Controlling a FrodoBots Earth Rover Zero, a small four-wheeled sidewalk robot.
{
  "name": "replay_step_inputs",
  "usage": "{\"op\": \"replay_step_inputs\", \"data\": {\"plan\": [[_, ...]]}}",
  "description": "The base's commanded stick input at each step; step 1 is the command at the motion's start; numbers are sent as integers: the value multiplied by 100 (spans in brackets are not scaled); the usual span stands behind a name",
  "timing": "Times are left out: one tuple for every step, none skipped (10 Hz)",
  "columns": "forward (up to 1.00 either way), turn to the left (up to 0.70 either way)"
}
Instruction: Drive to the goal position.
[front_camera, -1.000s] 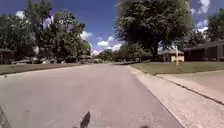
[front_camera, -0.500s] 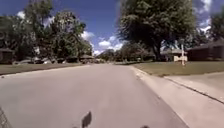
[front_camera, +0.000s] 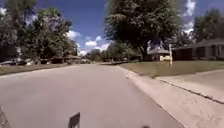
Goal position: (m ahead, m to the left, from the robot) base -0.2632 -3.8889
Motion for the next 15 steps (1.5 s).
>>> {"op": "replay_step_inputs", "data": {"plan": [[85, 0], [85, 0], [85, 0], [85, 0], [85, 0], [85, 0], [85, 0], [85, 0], [85, 0], [85, 0], [85, 0], [85, 0], [85, 0], [85, 0], [85, 0]]}}
